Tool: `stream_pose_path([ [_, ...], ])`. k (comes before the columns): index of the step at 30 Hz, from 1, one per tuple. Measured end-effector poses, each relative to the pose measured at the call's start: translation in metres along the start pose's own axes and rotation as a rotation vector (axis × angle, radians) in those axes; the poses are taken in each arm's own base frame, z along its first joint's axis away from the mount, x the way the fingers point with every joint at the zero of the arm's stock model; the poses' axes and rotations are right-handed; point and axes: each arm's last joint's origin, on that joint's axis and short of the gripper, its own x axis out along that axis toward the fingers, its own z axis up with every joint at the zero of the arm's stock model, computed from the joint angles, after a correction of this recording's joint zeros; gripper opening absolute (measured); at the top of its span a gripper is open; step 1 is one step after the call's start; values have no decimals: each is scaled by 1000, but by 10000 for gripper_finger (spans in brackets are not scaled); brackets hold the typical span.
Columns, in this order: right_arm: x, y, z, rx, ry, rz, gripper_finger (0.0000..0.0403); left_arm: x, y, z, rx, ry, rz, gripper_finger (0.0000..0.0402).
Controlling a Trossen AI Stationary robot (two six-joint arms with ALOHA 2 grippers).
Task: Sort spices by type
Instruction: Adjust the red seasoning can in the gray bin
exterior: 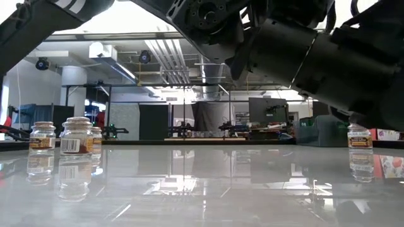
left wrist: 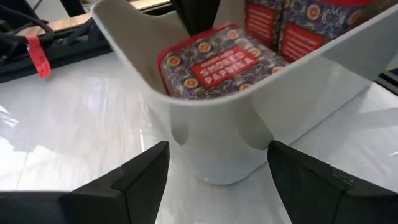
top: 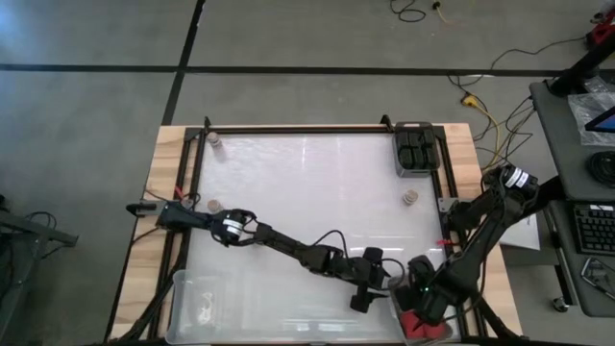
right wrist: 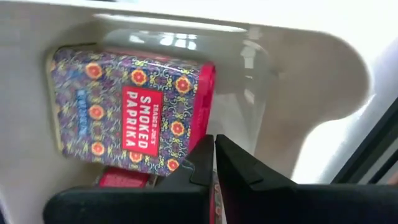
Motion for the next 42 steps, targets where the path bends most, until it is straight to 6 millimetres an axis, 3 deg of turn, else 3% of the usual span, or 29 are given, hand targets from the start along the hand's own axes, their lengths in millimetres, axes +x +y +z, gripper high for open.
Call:
stream_pose_path([
  [7,-10,6,-4,-15,-5,39,13,0,3,-2,-5,17,7,256],
  [42,-18,7,-3,-67,-20,91,13,-1,17,-2,-36,78,32,256],
])
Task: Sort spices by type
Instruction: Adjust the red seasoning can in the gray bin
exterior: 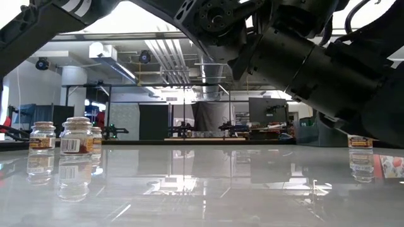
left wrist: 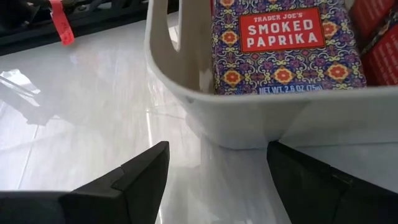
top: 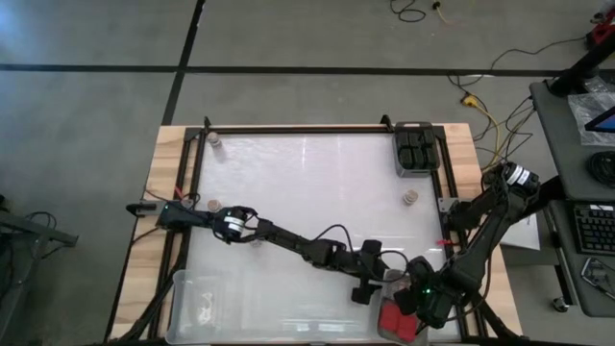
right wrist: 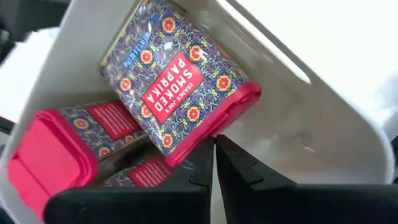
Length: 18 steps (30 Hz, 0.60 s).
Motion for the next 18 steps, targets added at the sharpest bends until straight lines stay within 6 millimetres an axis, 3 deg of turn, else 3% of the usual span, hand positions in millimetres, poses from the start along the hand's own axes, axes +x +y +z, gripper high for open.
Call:
stream_pose_path([
  [13,19,-1,-2,-301,25,-91,13,-4,1,0,12,87,3,256],
  [18,20,-3,-1,-399,39,-104,13,-13,-10,2,4,177,43,256],
])
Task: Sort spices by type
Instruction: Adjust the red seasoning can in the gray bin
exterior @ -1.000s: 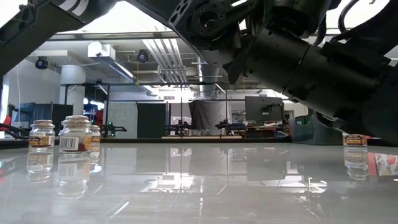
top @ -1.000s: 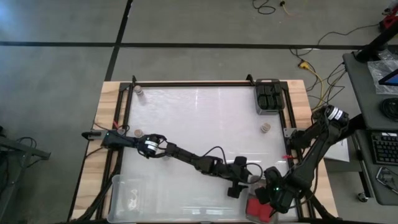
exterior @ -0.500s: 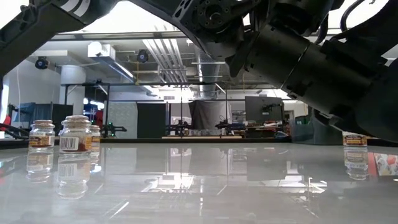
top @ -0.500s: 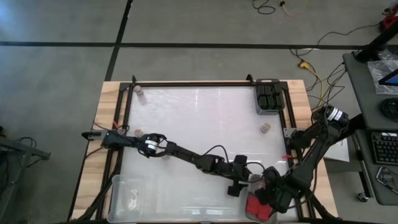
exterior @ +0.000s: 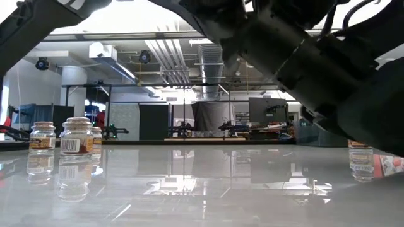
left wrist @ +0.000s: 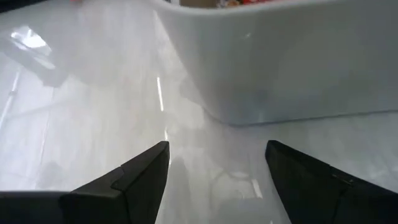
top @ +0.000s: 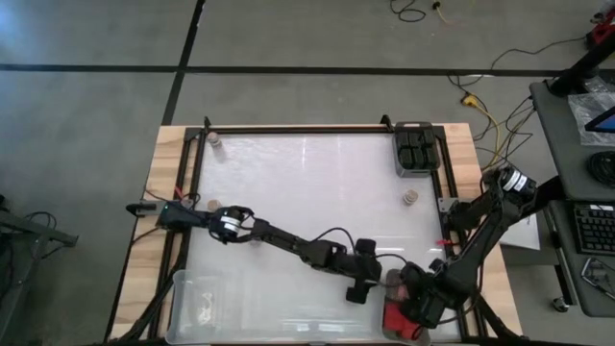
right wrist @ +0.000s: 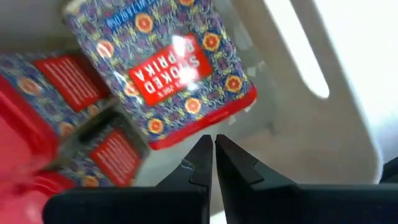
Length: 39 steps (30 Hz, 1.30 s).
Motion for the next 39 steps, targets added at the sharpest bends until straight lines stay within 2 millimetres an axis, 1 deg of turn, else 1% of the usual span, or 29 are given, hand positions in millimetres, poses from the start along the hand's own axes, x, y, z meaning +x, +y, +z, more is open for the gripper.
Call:
stream_pose_path([
  [3,1,-1,0,-32,4,-9,13,-6,-11,1,-4,21,22,255],
  [6,4,-4,0,-56,4,-25,13,-14,-27,1,1,58,93,255],
  [9,7,-5,0,-99,7,-24,13,-19,-44,0,21,86,101,255],
  [13,9,-7,1,-182,12,-26,13,-24,-70,4,59,37,58,255],
  [16,10,-7,1,-267,13,-23,13,-26,-80,6,73,3,52,255],
  [20,10,-5,1,-365,-6,0,13,-28,-77,14,54,-57,80,255],
  [24,10,-2,1,-411,-17,25,13,-27,-73,20,38,-116,79,255],
  [27,10,-2,1,-406,-25,21,13,-26,-68,22,25,-130,49,256],
  [33,10,-2,2,-373,-39,19,13,-26,-67,22,26,-129,51,256],
  [39,0,4,1,-354,-44,46,12,-25,-65,22,26,-131,44,256],
])
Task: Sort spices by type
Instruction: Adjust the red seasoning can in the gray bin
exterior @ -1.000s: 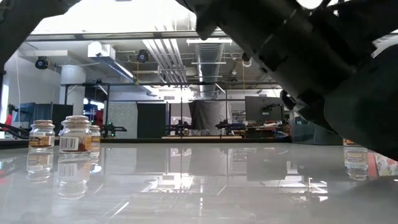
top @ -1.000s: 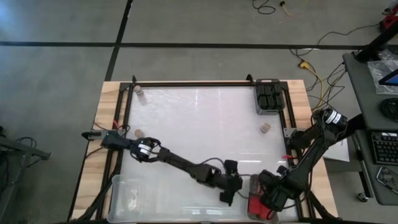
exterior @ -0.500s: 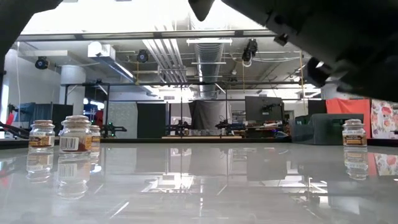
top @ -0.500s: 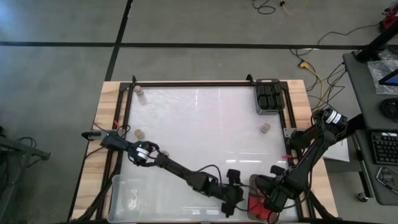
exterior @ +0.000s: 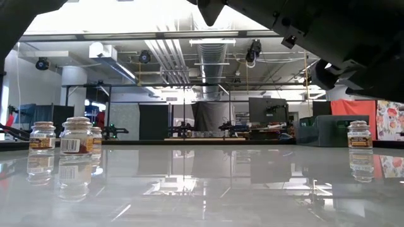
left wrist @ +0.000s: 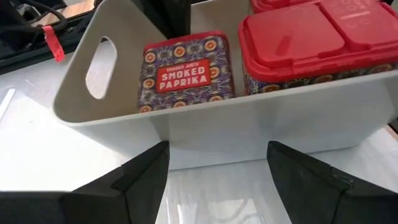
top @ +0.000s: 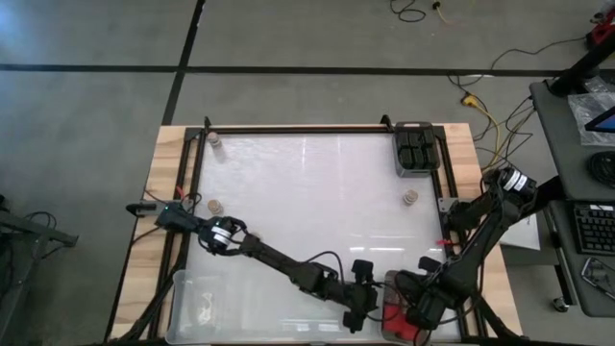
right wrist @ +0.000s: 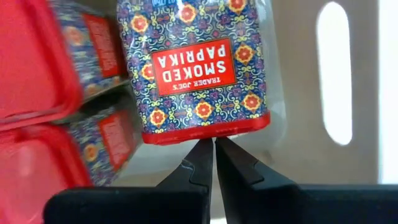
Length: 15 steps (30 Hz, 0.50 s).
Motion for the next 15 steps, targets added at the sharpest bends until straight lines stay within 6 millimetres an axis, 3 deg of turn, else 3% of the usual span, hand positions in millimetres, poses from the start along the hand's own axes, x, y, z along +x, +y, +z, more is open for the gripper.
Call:
stream_pose_path([
  [15,-23,11,4,-3,-57,7,12,0,2,0,-1,1,-4,256],
])
